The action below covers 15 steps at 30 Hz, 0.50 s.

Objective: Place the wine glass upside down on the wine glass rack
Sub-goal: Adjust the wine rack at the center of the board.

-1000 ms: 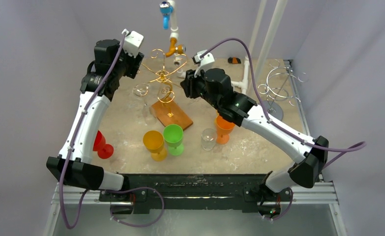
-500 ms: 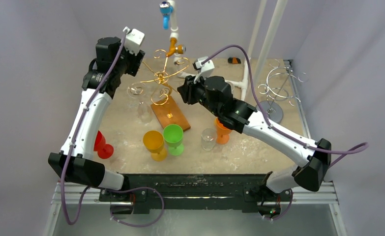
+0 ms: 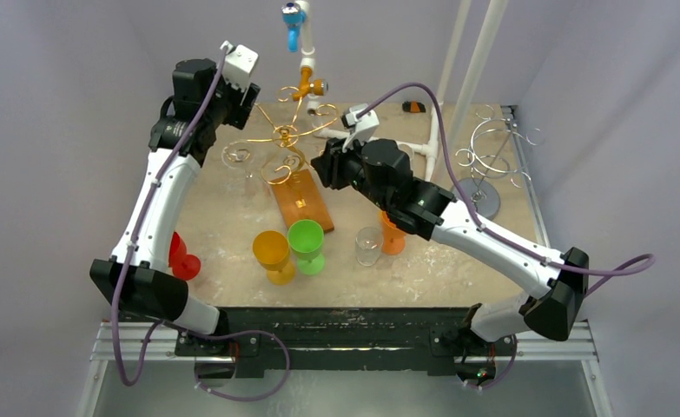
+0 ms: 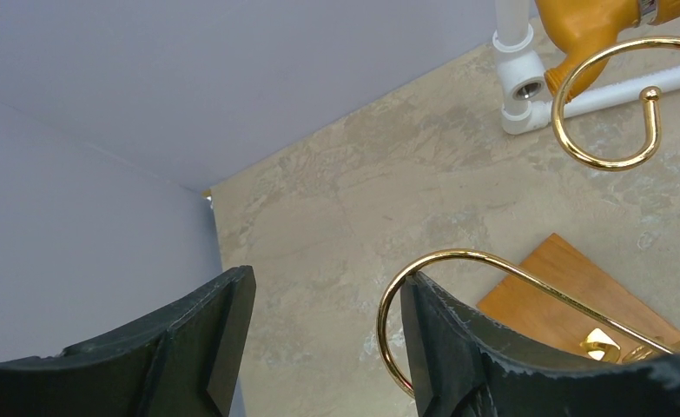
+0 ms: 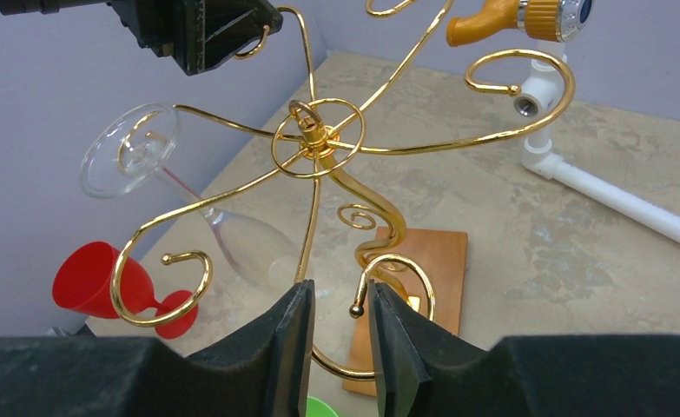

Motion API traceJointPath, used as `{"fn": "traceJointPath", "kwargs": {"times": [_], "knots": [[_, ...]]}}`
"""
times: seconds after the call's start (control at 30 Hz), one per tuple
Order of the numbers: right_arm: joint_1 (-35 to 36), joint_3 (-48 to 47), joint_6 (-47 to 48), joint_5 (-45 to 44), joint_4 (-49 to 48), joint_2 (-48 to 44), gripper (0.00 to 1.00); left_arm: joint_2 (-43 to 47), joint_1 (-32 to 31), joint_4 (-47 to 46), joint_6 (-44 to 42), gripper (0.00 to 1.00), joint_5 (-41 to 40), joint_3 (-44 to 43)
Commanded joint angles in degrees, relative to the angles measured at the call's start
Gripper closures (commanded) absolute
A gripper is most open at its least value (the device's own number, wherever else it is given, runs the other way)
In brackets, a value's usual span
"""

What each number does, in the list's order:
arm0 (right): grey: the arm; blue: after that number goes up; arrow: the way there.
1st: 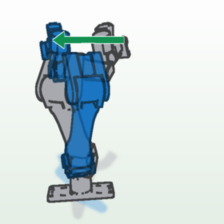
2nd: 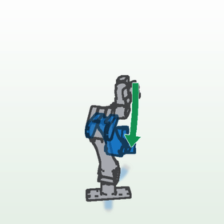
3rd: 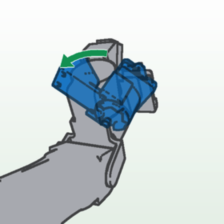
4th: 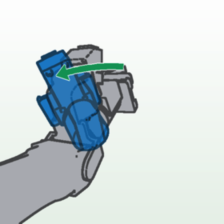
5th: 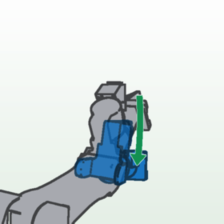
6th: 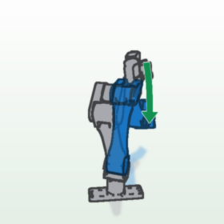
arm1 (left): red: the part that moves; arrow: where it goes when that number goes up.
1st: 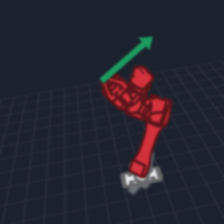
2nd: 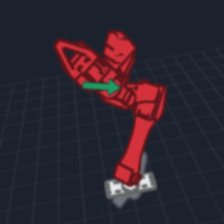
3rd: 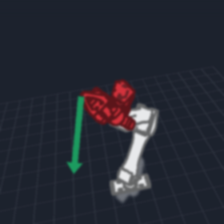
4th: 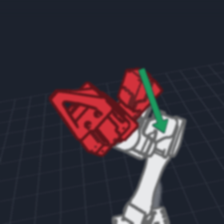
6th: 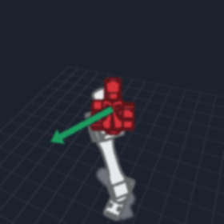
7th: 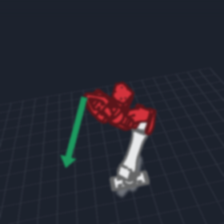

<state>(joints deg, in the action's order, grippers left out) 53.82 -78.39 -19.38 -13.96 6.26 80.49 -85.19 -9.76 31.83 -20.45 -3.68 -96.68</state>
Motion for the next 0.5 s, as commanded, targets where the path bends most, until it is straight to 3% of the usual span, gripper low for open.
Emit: {"fn": "traceJointPath", "kwargs": {"times": [0.0,0.3,0.47], "knots": [[2.11,0.59,-1.01,3.24,6.68,-0.28,0.62,-2.65,0.0,0.05,0.75,0.33,0.0,-2.19],[2.15,-5.39,0.79,1.23,11.46,-0.77,0.52,1.5,0.0,4.99,-0.03,0.1,0.68,-4.61],[2.12,-8.4,1.99,2.1,12.89,-0.6,0.47,2.43,0.0,7.35,0.16,0.08,0.86,-5.27]]}}
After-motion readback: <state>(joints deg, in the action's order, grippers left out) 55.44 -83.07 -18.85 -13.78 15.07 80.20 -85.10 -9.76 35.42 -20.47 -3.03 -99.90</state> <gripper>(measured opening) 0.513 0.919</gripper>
